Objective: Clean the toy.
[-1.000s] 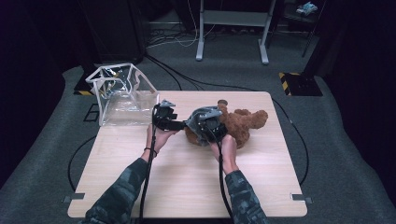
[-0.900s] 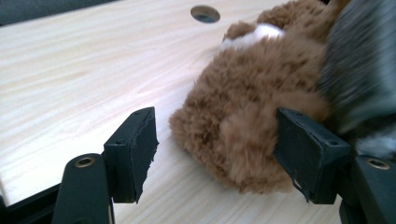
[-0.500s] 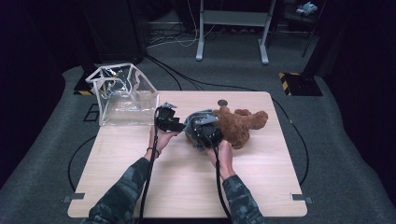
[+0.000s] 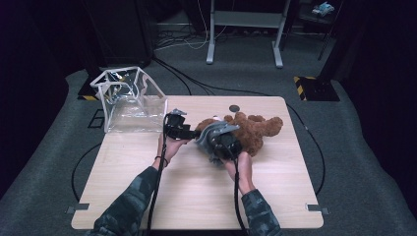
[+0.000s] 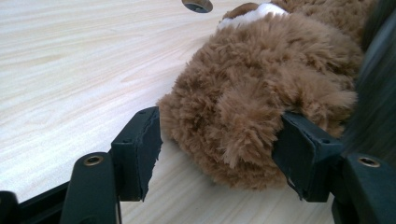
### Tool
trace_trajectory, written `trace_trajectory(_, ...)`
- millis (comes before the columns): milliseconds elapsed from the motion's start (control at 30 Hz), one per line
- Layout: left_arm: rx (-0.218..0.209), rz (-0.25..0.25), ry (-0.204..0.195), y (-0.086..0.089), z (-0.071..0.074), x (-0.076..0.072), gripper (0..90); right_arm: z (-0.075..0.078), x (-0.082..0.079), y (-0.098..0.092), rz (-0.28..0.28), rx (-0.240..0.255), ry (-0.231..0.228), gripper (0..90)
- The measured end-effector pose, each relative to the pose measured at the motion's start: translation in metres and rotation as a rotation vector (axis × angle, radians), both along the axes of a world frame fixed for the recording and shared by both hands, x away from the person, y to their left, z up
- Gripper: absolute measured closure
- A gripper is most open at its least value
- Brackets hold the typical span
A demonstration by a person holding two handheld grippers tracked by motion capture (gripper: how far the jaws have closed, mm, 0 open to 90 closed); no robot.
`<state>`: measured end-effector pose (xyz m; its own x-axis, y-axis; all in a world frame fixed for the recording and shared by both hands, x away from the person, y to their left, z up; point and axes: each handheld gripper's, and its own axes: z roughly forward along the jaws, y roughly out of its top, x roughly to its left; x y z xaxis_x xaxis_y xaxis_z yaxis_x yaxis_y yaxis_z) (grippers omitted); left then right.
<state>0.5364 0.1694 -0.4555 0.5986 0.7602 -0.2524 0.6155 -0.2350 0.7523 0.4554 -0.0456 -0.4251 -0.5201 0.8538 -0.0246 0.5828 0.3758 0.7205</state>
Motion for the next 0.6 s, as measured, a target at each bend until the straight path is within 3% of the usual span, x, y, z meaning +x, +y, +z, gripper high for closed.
trace_trajectory(100, 0.002, 0.001, -0.004, 0.0, 0.0, 0.0, 32.3, 0.025, 0.011, -0.007, -0.043, 0.049, -0.062, 70.3)
trace_trajectory(167, 0.003, 0.0, -0.008, 0.0, 0.0, -0.001, 31.8, 0.031, 0.022, -0.003, -0.055, 0.051, -0.069, 69.9)
trace_trajectory(267, 0.006, 0.006, -0.007, 0.001, -0.002, -0.002, 31.4, 0.022, 0.039, 0.008, -0.075, 0.009, -0.038, 69.6)
trace_trajectory(333, 0.008, 0.007, -0.006, 0.0, -0.004, -0.001, 31.6, 0.011, 0.041, 0.013, -0.082, -0.004, -0.015, 69.8)
trace_trajectory(400, 0.005, 0.012, 0.01, -0.001, -0.005, -0.001, 31.5, 0.006, 0.034, 0.016, -0.07, -0.01, -0.03, 70.0)
trace_trajectory(433, 0.024, 0.0, 0.004, 0.0, -0.005, -0.001, 31.5, 0.005, 0.029, 0.017, -0.06, -0.024, -0.034, 70.0)
trace_trajectory(600, 0.026, 0.024, -0.01, -0.004, -0.003, -0.002, 32.5, -0.015, 0.011, 0.02, -0.009, -0.064, 0.015, 70.1)
